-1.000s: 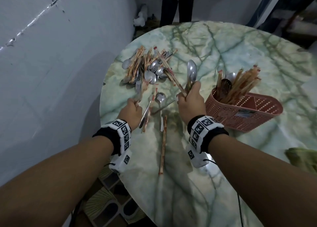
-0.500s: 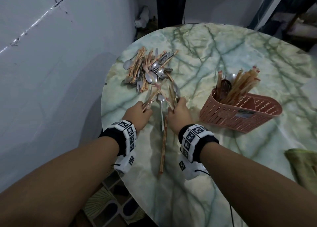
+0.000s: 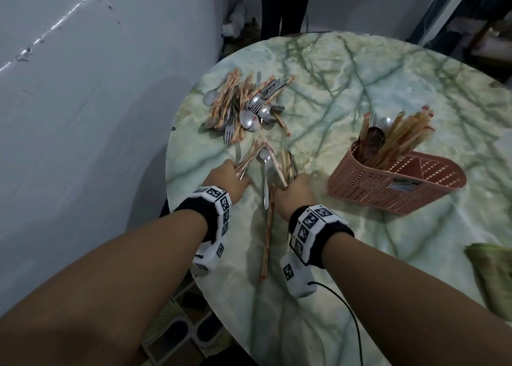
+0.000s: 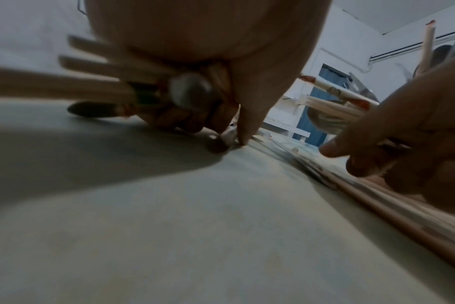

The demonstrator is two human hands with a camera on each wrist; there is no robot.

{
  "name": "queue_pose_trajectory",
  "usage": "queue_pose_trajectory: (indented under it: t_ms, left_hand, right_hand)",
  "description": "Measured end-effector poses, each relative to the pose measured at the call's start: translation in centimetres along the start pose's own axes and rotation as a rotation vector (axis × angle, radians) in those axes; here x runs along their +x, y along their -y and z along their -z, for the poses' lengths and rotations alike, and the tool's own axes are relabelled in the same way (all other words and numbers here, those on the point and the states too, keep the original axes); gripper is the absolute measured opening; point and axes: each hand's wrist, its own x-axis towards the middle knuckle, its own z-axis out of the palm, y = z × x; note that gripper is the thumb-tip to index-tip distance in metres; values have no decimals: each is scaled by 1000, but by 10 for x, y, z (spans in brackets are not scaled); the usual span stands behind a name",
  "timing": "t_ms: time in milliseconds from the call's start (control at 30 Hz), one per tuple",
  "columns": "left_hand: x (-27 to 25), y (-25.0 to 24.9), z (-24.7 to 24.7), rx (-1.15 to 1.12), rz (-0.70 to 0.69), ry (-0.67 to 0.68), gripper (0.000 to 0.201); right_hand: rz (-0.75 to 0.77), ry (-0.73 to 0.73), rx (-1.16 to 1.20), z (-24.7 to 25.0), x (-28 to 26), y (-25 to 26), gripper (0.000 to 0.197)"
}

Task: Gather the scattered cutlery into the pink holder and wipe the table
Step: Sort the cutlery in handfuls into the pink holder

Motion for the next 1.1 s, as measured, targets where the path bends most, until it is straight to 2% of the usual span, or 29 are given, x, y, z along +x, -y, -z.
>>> queue_pose_trajectory:
  t_ms: [67, 233, 400, 533, 733, 833, 933, 1100]
  left_hand:
    - [3, -2, -1, 19, 5, 20, 29]
    - [-3, 2, 1, 2, -23, -25, 35]
    - [-17, -1, 0, -43, -69, -16, 19]
    - [-19, -17, -7, -141, -26, 5, 29]
    - [-16, -33, -14, -167, 16, -17, 31]
    - [-18, -26, -11, -241, 38, -36, 24]
    - [-26, -17, -1, -232, 15, -69, 21]
    - [-32, 10, 12, -302, 22, -122, 20]
  right_hand:
    - [-14, 7, -30, 0, -1, -4, 45]
    - [64, -20, -113, 0, -3, -9, 52]
    - [95, -11, -130, 5, -8, -8, 58]
    - [144, 8, -145, 5, -13, -8, 50]
    - [59, 88, -91, 16, -14, -17, 52]
    - [19, 79, -38, 24, -14, -22, 46]
    - [18, 65, -55, 28, -11, -17, 26]
    - [100, 25, -25, 25, 1, 13, 30]
